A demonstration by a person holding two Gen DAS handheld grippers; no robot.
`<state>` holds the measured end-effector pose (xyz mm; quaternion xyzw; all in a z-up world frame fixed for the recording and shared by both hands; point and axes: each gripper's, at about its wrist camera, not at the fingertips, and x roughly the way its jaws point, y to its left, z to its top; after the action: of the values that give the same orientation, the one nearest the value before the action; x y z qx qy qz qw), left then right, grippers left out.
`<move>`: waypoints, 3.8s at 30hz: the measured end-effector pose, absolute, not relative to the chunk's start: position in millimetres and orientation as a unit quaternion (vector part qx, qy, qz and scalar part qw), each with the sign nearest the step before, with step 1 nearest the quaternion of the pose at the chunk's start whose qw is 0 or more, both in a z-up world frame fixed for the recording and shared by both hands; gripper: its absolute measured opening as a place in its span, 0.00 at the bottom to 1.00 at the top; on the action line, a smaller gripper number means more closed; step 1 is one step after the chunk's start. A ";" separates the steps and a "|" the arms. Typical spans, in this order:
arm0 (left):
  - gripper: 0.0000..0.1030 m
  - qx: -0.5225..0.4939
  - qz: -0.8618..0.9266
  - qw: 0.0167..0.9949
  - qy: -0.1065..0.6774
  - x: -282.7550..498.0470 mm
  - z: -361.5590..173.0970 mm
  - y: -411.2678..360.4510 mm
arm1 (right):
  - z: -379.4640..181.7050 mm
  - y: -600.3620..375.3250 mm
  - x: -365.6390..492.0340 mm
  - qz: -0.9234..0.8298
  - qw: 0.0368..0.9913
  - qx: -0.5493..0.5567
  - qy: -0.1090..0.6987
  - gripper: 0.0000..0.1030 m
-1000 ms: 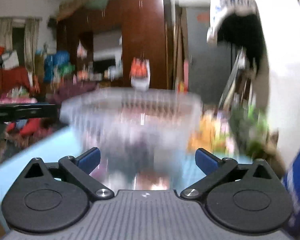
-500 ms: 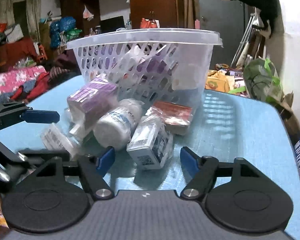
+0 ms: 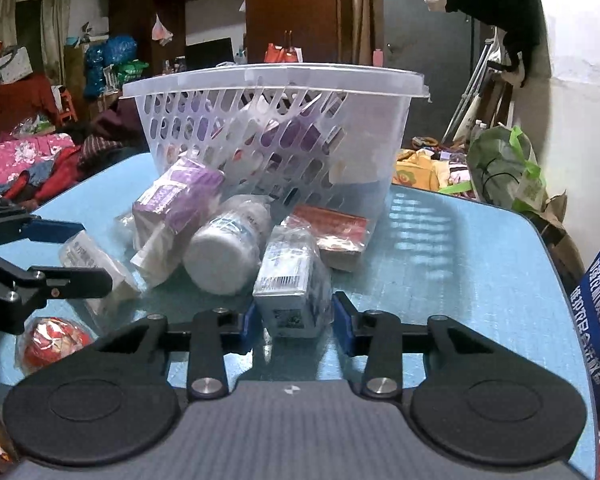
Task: Organize objects
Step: 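Grasp the white printed tissue pack with the left gripper and lift it, then drop the tissue pack into the basket while the right drops a white box, then grasp the red-netted bag with the left gripper while the right grasps the white bottle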
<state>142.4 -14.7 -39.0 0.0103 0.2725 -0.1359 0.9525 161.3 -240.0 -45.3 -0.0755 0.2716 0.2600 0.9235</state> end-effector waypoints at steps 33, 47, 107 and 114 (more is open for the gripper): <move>0.54 -0.021 -0.166 0.961 0.221 114.9 -54.7 3.9 | -39.6 -258.8 152.5 0.255 0.943 -0.008 0.211 0.41; 0.37 -0.031 -0.190 0.963 0.187 102.2 -57.0 12.3 | -39.5 -262.9 148.1 0.260 0.946 0.007 0.196 0.40; 0.82 0.013 -0.143 0.981 0.133 151.4 35.8 -10.6 | 49.1 -206.1 165.3 0.157 0.982 -0.037 0.101 1.00; 0.82 0.037 -0.219 0.961 0.162 61.1 -24.0 -49.3 | -4.0 -245.7 138.3 0.129 0.975 -0.023 0.180 1.00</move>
<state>61.1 -49.3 -24.0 0.0370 0.1620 -0.2189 0.9615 138.3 -245.7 -4.0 -0.0230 0.1800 0.1289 0.9749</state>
